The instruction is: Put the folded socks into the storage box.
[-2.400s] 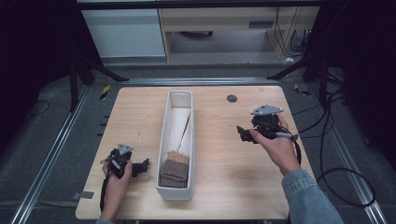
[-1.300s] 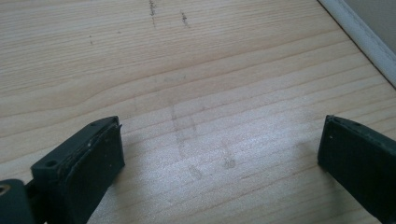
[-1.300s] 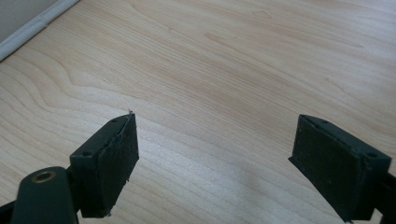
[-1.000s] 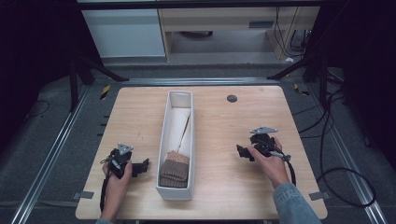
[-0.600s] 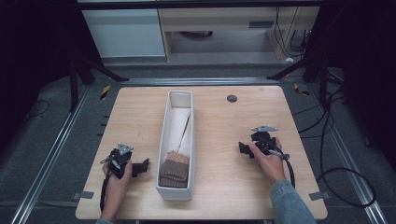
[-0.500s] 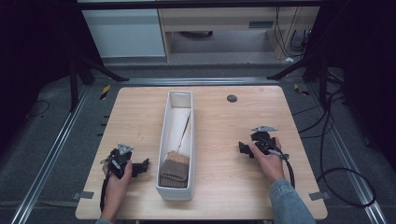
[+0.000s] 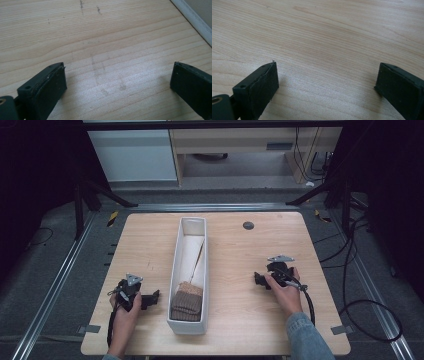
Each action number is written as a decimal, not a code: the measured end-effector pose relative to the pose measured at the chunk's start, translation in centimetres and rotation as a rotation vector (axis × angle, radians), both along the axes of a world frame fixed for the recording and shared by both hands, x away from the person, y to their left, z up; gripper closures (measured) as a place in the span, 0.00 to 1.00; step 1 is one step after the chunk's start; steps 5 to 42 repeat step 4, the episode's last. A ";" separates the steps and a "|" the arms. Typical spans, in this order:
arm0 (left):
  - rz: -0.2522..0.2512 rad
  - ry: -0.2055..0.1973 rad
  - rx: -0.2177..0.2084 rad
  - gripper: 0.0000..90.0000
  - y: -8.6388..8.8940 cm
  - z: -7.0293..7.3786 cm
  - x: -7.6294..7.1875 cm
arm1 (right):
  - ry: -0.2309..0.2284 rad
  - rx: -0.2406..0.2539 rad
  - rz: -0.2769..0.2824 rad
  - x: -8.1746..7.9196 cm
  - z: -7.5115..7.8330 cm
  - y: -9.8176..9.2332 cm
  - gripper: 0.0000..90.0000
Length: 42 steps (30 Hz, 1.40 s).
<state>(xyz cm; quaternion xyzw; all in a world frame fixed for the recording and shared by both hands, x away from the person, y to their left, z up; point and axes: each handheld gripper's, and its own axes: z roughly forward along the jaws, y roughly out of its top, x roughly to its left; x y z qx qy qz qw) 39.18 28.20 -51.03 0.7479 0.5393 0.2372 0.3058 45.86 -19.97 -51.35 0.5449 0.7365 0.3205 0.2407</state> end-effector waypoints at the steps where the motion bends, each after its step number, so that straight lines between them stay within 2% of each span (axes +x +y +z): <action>1: 0.000 0.000 0.000 0.00 0.0 0.0 0.0 | 0.002 0.002 -0.009 -0.1 0.0 0.1 0.05; 4: 0.000 0.000 0.000 0.00 0.0 0.0 0.0 | 0.007 0.000 -0.020 0.0 0.0 0.0 0.02; 42: 0.000 0.000 0.000 0.00 0.0 0.0 0.0 | 0.007 0.000 -0.020 0.0 0.0 0.0 0.02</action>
